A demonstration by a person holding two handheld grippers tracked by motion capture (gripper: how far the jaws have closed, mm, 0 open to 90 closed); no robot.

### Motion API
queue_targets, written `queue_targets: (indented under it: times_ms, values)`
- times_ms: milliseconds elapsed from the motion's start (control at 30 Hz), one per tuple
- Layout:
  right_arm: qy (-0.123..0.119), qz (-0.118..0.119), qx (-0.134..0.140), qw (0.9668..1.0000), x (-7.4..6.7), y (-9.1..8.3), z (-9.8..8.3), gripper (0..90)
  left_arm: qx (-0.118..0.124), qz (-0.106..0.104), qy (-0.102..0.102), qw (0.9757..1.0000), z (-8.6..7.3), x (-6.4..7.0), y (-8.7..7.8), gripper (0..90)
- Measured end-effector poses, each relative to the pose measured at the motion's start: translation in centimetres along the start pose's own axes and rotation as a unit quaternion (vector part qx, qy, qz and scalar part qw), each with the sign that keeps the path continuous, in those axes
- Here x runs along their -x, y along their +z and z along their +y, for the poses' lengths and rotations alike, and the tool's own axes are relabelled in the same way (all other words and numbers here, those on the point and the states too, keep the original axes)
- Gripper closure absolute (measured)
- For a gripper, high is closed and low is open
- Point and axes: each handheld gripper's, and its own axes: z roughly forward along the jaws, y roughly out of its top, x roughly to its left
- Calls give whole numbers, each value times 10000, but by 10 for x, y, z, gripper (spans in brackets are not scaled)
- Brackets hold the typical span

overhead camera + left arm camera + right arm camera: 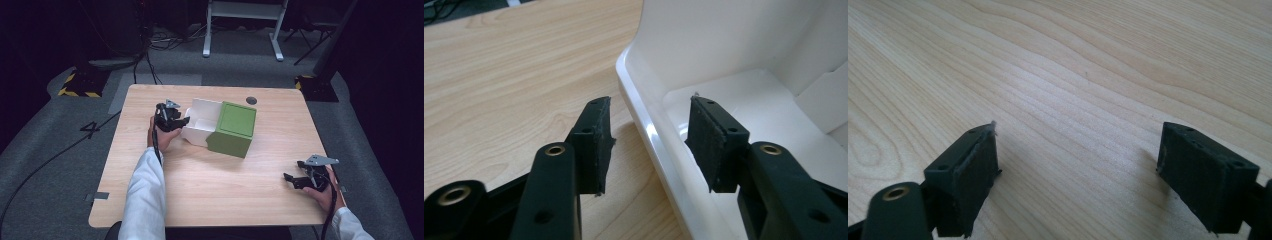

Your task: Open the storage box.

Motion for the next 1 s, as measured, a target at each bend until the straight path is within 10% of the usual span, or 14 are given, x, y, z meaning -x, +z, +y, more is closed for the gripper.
queue_targets:
  times_ms: [1000]
  values:
    - [6, -8, 2, 10000, 0, 0, 0, 166, 179, 499, 951, 9941, 10, 13, -91, 326]
